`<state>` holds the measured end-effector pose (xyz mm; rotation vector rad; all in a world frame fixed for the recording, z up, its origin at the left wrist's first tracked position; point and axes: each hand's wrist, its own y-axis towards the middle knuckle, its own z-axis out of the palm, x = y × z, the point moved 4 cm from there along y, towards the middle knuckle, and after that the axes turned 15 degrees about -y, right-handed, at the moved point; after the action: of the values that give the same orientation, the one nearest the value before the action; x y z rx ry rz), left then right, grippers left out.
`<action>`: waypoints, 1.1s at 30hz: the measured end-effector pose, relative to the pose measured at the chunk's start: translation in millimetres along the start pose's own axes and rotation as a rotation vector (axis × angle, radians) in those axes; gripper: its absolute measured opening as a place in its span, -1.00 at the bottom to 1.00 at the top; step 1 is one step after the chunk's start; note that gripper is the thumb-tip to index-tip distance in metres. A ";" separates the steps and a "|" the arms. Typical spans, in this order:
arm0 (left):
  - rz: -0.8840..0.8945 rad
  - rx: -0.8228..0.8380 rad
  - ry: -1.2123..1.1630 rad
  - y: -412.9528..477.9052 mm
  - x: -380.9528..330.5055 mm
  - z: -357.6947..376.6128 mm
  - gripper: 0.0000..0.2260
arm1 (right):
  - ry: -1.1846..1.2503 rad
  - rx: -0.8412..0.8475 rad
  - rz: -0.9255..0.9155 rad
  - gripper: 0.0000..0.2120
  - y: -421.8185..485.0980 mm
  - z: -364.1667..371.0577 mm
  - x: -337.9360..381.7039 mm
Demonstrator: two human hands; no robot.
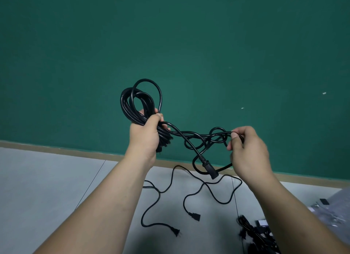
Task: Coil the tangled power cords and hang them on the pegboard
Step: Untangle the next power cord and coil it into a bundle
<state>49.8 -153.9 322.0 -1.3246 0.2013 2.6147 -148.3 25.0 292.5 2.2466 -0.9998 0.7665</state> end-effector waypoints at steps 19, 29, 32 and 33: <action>-0.345 0.274 -0.269 -29.9 17.3 23.9 -0.89 | 0.200 0.386 -0.358 -0.61 -38.2 22.9 53.8; -0.138 0.443 0.231 -30.5 15.5 21.3 -0.85 | -0.002 0.428 -0.304 -0.86 -14.0 13.4 23.2; -0.069 0.430 0.332 -27.8 13.7 19.1 -0.83 | -0.014 0.334 -0.206 -0.92 -5.2 8.4 13.6; -0.055 0.409 0.346 -27.1 12.7 18.2 -0.84 | 0.034 0.288 -0.137 -0.92 -2.1 6.0 9.2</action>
<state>34.8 -122.3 321.6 -1.5780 0.6975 2.1243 -139.9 17.8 294.2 2.5059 -0.7488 0.9340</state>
